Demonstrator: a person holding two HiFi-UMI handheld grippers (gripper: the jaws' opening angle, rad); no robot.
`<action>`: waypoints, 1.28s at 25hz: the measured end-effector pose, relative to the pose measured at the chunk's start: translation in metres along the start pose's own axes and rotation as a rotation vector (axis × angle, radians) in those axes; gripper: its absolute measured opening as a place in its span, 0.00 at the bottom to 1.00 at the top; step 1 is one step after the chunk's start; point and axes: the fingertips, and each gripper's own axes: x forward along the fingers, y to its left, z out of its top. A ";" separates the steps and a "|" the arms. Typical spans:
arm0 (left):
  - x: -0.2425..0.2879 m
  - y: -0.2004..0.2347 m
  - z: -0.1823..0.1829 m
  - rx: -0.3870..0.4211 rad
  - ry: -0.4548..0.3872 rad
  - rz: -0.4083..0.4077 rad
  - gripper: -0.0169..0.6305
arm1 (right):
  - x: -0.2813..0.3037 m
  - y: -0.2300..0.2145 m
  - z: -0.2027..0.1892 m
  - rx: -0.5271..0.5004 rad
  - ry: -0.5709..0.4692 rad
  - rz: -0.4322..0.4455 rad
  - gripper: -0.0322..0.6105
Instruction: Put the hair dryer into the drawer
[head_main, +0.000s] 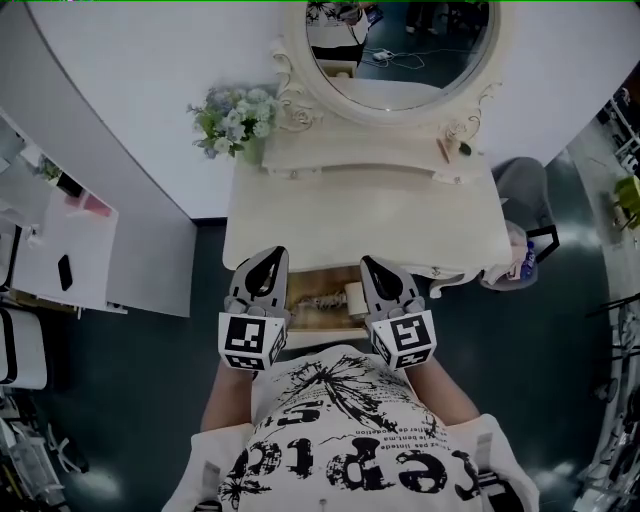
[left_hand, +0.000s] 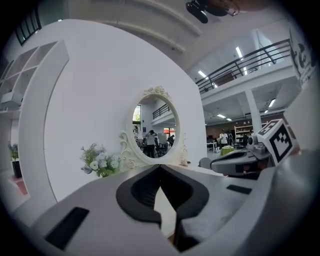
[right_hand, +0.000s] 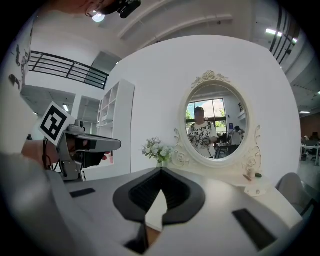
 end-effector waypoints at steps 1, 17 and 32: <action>0.000 0.001 0.002 -0.001 -0.005 0.004 0.06 | 0.001 0.000 0.002 0.000 -0.005 -0.002 0.08; 0.001 0.004 0.005 -0.020 -0.031 0.026 0.06 | 0.005 0.002 0.010 -0.021 -0.006 0.011 0.08; 0.005 -0.003 0.007 -0.023 -0.045 0.026 0.06 | 0.001 -0.010 0.008 -0.011 -0.013 -0.018 0.08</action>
